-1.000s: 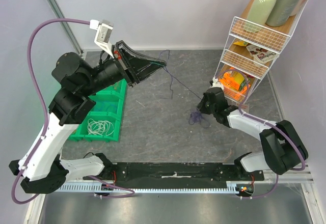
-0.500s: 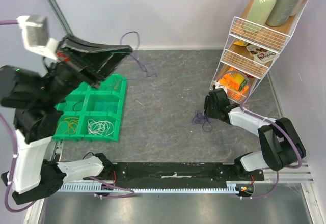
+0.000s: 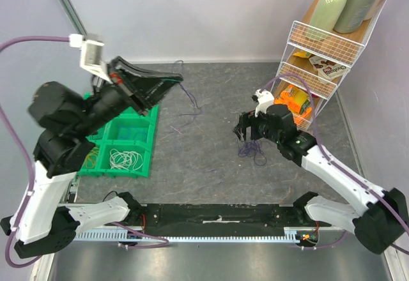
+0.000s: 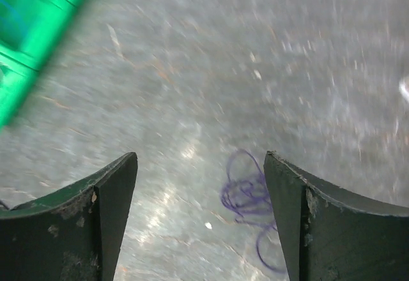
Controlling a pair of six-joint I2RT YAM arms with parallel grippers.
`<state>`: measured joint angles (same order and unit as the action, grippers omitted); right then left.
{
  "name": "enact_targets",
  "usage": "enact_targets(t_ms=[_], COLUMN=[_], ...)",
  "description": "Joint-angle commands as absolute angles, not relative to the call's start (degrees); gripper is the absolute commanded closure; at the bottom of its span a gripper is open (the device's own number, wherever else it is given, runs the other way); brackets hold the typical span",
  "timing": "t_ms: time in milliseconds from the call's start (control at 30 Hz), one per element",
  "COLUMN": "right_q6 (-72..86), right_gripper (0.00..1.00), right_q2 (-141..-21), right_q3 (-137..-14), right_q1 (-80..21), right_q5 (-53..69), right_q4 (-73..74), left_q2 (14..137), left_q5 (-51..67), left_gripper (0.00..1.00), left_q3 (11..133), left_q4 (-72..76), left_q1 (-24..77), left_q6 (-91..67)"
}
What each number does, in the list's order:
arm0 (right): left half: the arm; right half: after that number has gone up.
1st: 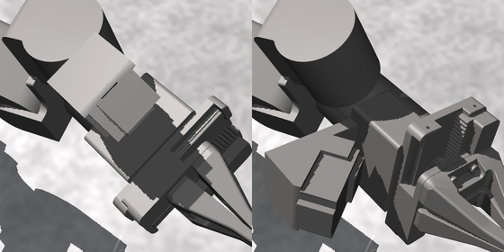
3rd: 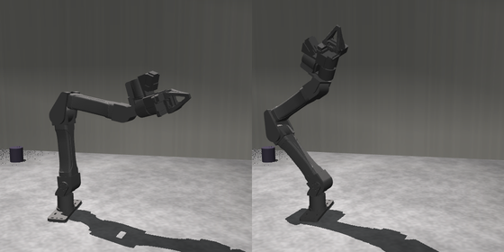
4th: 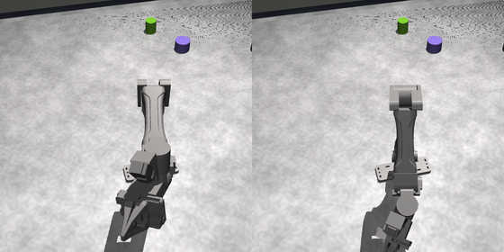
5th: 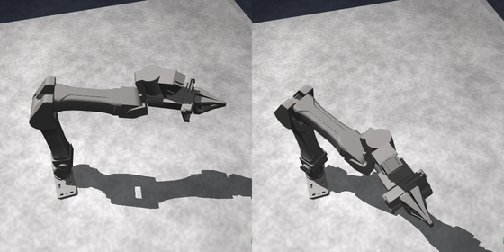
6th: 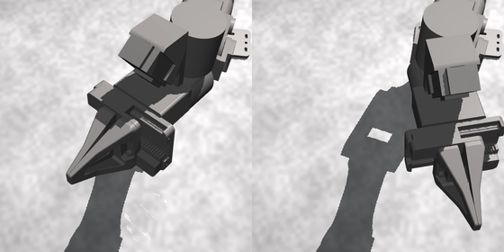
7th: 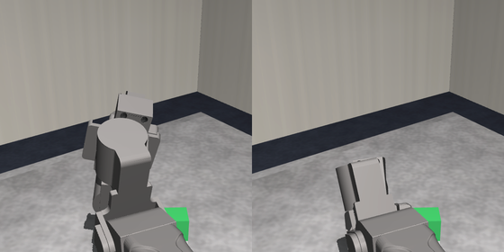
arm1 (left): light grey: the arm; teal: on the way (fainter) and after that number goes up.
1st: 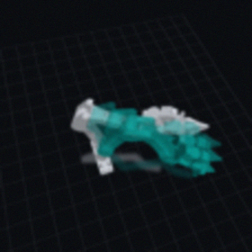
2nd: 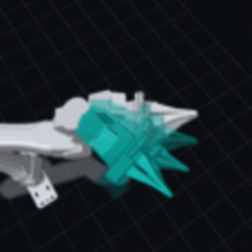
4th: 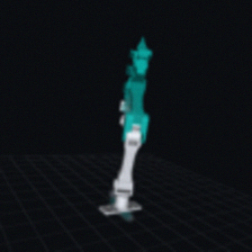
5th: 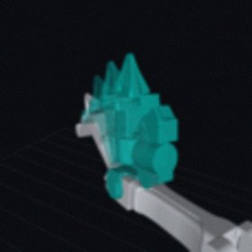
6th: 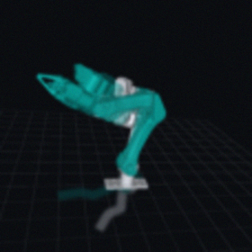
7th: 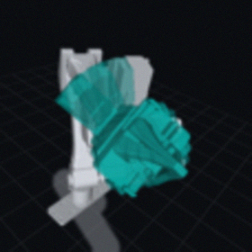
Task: Untangle the cables
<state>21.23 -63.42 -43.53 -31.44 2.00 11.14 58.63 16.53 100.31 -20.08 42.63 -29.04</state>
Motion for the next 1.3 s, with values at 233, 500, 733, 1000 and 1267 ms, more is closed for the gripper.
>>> enact_targets(t_ms=[233,500,733,1000,1267], right_q6=[15.11,17.92,25.13,25.40,28.56], right_gripper=[0.11,0.14,0.16,0.45,0.95], right_q2=[-56.61,-58.62,-62.93,-63.63,-65.74], right_q3=[-56.24,-62.58,-61.18,-60.03,-58.36], right_q1=[-34.63,-36.21,-42.71,-44.38,-44.38], right_q5=[19.83,29.25,36.66,23.92,23.64], right_q4=[6.61,2.65,-13.34,-14.07,-17.57], left_q2=[57.83,59.41,60.21,60.47,59.41], left_q5=[12.40,10.28,8.88,10.63,12.30], left_gripper=[0.98,0.98,0.98,0.98,0.98], left_q3=[90.44,87.10,86.22,84.90,83.32], left_q4=[-22.15,-22.67,-24.70,-24.35,-22.24], left_q1=[42.89,42.89,42.89,42.80,42.89], left_q6=[-28.92,-30.32,-31.29,-33.31,-34.80])
